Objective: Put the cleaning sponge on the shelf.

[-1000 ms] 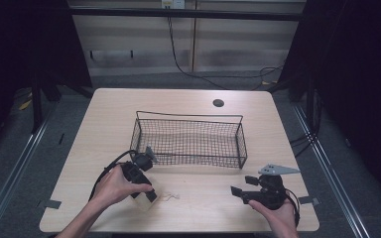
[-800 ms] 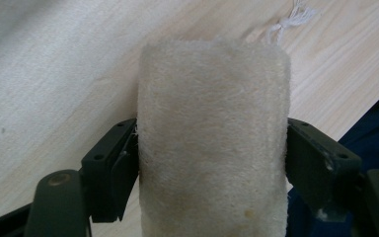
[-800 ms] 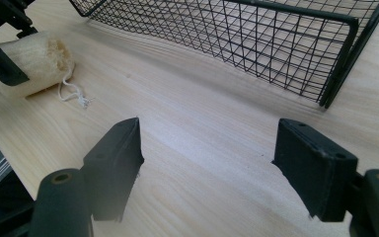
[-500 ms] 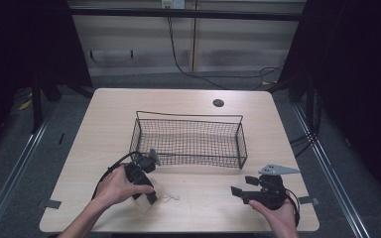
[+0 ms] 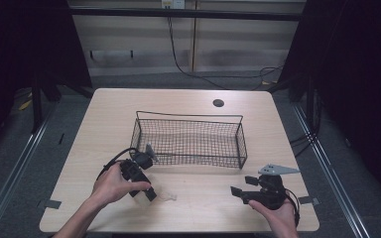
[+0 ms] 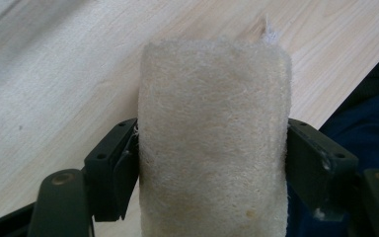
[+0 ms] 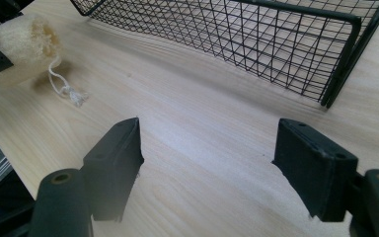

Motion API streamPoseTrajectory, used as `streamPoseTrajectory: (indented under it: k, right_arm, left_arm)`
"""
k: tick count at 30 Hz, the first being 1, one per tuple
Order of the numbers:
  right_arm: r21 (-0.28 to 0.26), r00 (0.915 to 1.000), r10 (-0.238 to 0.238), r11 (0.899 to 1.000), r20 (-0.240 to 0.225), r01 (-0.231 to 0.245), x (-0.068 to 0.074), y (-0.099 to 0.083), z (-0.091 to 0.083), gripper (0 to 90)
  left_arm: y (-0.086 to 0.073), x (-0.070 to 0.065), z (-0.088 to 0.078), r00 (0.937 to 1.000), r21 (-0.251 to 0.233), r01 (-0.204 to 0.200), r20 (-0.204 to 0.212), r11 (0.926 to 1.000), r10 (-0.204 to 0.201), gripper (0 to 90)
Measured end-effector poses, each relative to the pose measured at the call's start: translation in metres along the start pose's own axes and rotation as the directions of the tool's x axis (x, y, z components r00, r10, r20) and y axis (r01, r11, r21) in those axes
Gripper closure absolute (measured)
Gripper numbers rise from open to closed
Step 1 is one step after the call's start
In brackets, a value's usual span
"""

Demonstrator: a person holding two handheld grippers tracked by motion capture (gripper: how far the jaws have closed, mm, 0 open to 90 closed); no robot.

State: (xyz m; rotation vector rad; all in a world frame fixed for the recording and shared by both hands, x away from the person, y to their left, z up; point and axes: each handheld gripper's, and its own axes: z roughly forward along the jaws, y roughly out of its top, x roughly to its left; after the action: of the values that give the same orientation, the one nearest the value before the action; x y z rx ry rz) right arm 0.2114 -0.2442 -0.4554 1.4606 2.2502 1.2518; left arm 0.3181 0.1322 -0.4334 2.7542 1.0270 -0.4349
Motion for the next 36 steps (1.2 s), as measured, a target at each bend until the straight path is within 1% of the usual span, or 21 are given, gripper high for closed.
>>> streamPoseTrajectory:
  k: [4, 5, 8, 9, 10, 13, 14, 16, 17, 20, 22, 24, 25, 26, 28, 33, 36]
  right_arm:
    - [-0.001, 1.0000, -0.002, 1.000, 0.004, 0.002, -0.001, 0.000, 0.000, 26.0]
    - [-0.001, 1.0000, -0.001, 1.000, 0.004, 0.001, -0.001, 0.000, 0.000, 26.0]
    - [0.000, 1.0000, 0.000, 1.000, 0.006, 0.000, -0.001, 0.000, 0.000, 26.0]
    - [0.000, 1.0000, 0.000, 1.000, 0.006, 0.000, -0.001, 0.000, 0.000, 26.0]
    - [0.001, 1.0000, 0.000, 1.000, 0.007, 0.000, -0.001, 0.000, 0.000, 26.0]
    - [0.002, 1.0000, -0.003, 1.000, 0.005, 0.003, -0.001, 0.000, 0.000, 26.0]
    - [0.001, 1.0000, -0.002, 1.000, 0.006, 0.002, -0.001, 0.000, 0.000, 25.9]
    - [-0.001, 1.0000, -0.002, 1.000, 0.002, 0.002, 0.000, 0.000, 0.000, 25.9]
    - [-0.001, 1.0000, -0.002, 1.000, 0.002, 0.002, 0.000, 0.000, 0.000, 25.9]
    - [-0.002, 1.0000, 0.001, 1.000, 0.003, -0.001, 0.000, 0.000, 0.000, 25.9]
    - [-0.004, 0.9999, 0.008, 1.000, 0.013, -0.008, 0.000, 0.000, -0.001, 25.9]
    - [-0.008, 0.9999, 0.008, 1.000, 0.012, -0.008, -0.001, 0.000, -0.001, 25.9]
    - [-0.006, 0.9999, 0.010, 1.000, 0.010, -0.010, -0.001, 0.000, -0.001, 25.9]
    - [-0.006, 0.9999, 0.010, 1.000, 0.011, -0.010, -0.001, 0.000, -0.001, 25.9]
    - [-0.003, 0.9999, 0.007, 1.000, 0.009, -0.007, 0.000, 0.000, -0.001, 25.9]
    - [-0.004, 1.0000, 0.003, 1.000, 0.006, -0.003, 0.000, 0.000, 0.000, 25.9]
    - [-0.004, 0.9999, 0.007, 1.000, 0.010, -0.007, 0.000, 0.000, -0.001, 25.9]
  left_arm:
    - [-0.002, 0.000, -0.004, 1.0000, -0.009, -0.004, 0.005, 0.9999, 0.004, 27.4]
    - [-0.003, 0.000, -0.006, 0.9999, -0.003, -0.011, 0.006, 0.9999, 0.011, 27.4]
    - [-0.005, 0.000, -0.011, 1.0000, -0.028, -0.008, 0.006, 0.9996, 0.008, 27.4]
    - [-0.005, 0.000, -0.011, 1.0000, -0.028, -0.008, 0.006, 0.9996, 0.008, 27.5]
    - [-0.006, 0.000, -0.016, 0.9998, -0.028, -0.019, 0.009, 0.9994, 0.019, 27.5]
    - [-0.007, -0.001, -0.020, 0.9996, -0.026, -0.029, 0.004, 0.9992, 0.029, 27.5]
    - [-0.009, -0.001, -0.024, 0.9997, -0.038, -0.026, 0.004, 0.9989, 0.026, 27.5]
    - [-0.010, -0.001, -0.025, 0.9997, -0.036, -0.026, 0.002, 0.9990, 0.026, 27.6]
    - [-0.010, -0.001, -0.026, 0.9994, -0.033, -0.033, 0.007, 0.9989, 0.033, 27.6]
    - [-0.010, -0.001, -0.029, 0.9992, -0.034, -0.038, 0.012, 0.9987, 0.038, 27.6]
    - [-0.010, -0.002, -0.031, 0.9992, -0.036, -0.037, 0.015, 0.9987, 0.038, 27.6]
    - [-0.009, -0.004, -0.032, 0.9993, -0.037, -0.034, 0.012, 0.9988, 0.034, 27.6]
    - [-0.009, -0.004, -0.033, 0.9992, -0.030, -0.038, 0.011, 0.9988, 0.038, 27.6]
    - [-0.008, -0.004, -0.034, 0.9990, -0.031, -0.040, 0.015, 0.9987, 0.041, 27.6]
    - [-0.007, -0.004, -0.038, 0.9990, -0.031, -0.043, 0.010, 0.9986, 0.044, 27.6]
    - [-0.005, -0.005, -0.044, 0.9993, -0.040, -0.035, 0.009, 0.9986, 0.035, 27.6]
    - [-0.004, -0.003, -0.049, 0.9992, -0.043, -0.035, 0.019, 0.9984, 0.036, 27.6]
